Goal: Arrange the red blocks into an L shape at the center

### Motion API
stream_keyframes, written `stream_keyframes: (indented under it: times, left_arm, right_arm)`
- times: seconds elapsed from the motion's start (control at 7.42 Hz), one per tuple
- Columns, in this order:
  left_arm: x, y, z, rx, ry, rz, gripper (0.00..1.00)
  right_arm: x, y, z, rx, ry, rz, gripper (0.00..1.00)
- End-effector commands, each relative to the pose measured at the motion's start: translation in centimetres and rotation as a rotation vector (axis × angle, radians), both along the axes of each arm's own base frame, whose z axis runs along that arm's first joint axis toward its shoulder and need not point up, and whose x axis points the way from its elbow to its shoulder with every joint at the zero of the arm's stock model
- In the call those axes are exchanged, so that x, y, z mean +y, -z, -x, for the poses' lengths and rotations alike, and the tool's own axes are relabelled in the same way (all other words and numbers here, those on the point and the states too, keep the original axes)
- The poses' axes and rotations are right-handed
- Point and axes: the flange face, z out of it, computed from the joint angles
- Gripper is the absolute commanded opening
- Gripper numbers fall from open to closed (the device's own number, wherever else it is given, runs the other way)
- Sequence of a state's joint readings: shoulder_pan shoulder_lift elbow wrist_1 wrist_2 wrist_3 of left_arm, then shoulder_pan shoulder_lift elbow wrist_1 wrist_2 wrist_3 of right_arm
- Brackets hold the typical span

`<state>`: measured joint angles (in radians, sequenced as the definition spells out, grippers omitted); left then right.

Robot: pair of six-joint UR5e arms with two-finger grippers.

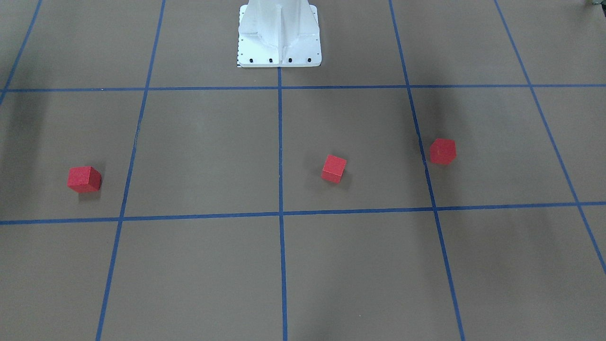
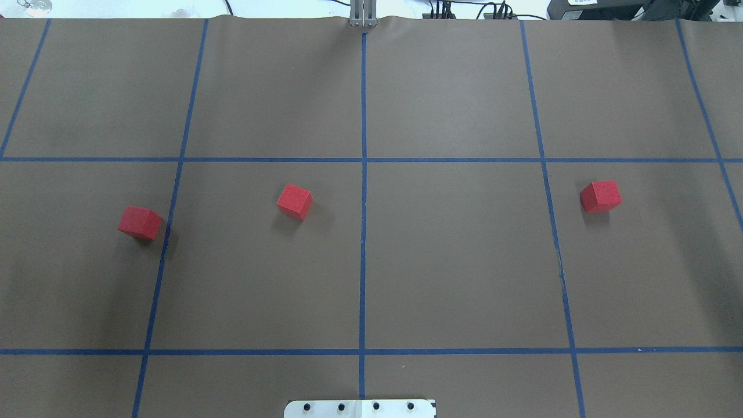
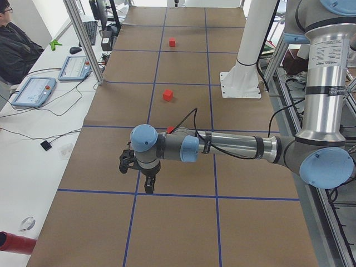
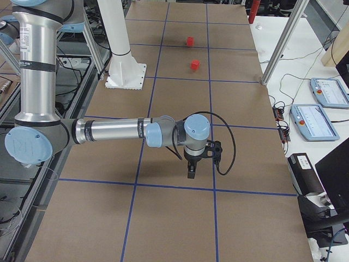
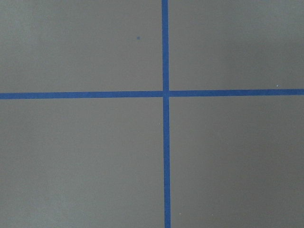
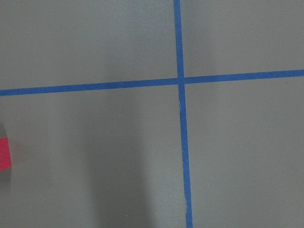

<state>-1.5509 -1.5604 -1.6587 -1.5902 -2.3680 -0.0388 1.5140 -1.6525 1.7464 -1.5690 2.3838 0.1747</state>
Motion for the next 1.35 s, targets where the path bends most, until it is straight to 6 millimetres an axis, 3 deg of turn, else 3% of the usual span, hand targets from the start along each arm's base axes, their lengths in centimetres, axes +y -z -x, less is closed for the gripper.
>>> stream_keyframes:
  times: [0.0, 0.13, 0.4, 0.54, 0.67, 0.94, 1.08, 1.21]
  left_arm:
    - [-1.4, 2.1, 0.0, 0.002, 0.004, -0.112, 1.0]
    - [-2.2, 3.4, -0.1, 0.005, 0.002, -0.17, 1.0]
    - [-5.1, 8.1, -4.8, 0.037, 0.032, -0.14, 1.0]
    - [-6.1, 13.6, -9.2, 0.081, 0.076, -0.113, 1.0]
    - [-5.6, 18.9, -14.2, 0.123, 0.083, -0.098, 1.0]
    - [-4.6, 26.5, -21.7, 0.203, 0.097, -0.049, 1.0]
    - [-4.6, 29.3, -25.0, 0.202, 0.1, -0.069, 1.0]
    - [-3.8, 31.7, -30.3, 0.185, 0.114, -0.076, 1.0]
  right_arm:
    - [-0.2, 0.4, 0.1, -0.014, 0.001, -0.006, 0.99]
    - [-0.1, 0.4, 0.1, -0.016, 0.001, -0.006, 0.99]
    - [-0.2, 2.7, 0.1, -0.02, 0.003, -0.054, 0.99]
    - [-0.2, 3.2, 0.1, -0.023, 0.003, -0.063, 0.99]
    - [-0.2, 3.1, 0.2, -0.023, 0.006, -0.063, 0.99]
    - [-1.8, 5.4, 1.1, -0.028, 0.022, -0.106, 0.99]
    - [-2.1, 5.7, 1.1, -0.032, 0.021, -0.113, 0.99]
    - [-2.0, 5.3, 1.2, -0.028, 0.023, -0.107, 0.99]
